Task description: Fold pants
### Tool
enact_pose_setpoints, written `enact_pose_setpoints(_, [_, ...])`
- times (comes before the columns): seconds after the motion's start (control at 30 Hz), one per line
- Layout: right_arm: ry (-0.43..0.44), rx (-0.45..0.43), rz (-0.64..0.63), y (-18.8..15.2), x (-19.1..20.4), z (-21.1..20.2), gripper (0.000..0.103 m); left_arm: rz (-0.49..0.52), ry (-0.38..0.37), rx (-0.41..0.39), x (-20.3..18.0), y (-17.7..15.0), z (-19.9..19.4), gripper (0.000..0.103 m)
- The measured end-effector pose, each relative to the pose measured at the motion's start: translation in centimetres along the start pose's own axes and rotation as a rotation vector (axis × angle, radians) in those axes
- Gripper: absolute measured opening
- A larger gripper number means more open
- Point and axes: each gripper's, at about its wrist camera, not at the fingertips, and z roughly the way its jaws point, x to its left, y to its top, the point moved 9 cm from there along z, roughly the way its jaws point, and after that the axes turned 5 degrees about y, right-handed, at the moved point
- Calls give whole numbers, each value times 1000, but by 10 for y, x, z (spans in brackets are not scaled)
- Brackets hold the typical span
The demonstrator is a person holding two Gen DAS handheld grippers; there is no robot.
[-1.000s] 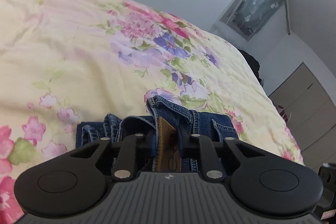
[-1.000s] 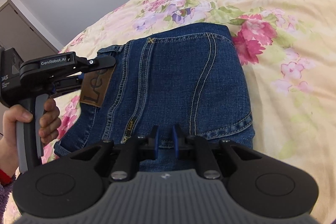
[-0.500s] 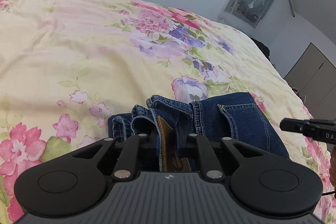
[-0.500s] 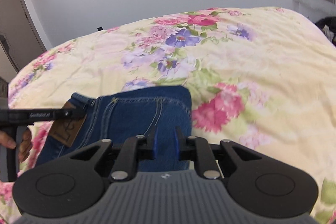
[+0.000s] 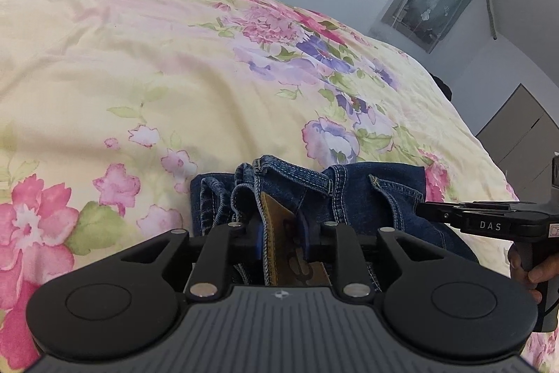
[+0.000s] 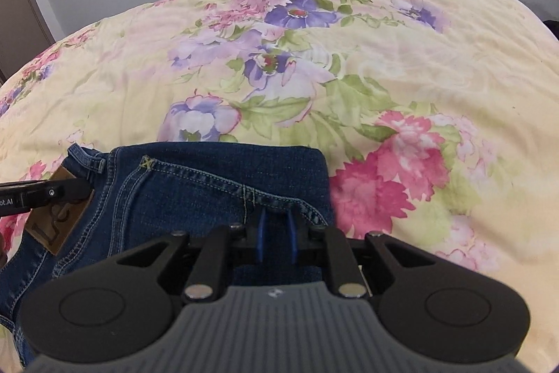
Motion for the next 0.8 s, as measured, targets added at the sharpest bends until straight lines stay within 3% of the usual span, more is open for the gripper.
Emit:
enact_pose_setpoints(0.17, [6, -43, -21, -13, 9, -50, 11, 57, 52, -2, -17, -14, -44, 26])
enact_pose_setpoints(0.3, [18, -49, -75, -53, 19, -99, 11, 88, 67, -6, -23, -36, -76, 25])
enact_pose_setpoints(0.43, [36, -61, -51, -97, 23, -133, 11, 88, 80, -11, -24, -58, -94, 21])
enact_pose_setpoints(0.53, [17, -69, -43, -125, 23, -138, 12, 77, 106, 37, -18, -77, -87, 12])
enact_pose_setpoints(0.7, [11, -49, 34, -157, 19, -112, 14, -86, 82, 61, 4, -96, -71, 12])
enact_pose_setpoints(0.8, [-17, -62, 7, -162, 23, -108, 14, -106, 74, 43, 8, -103, -69, 14])
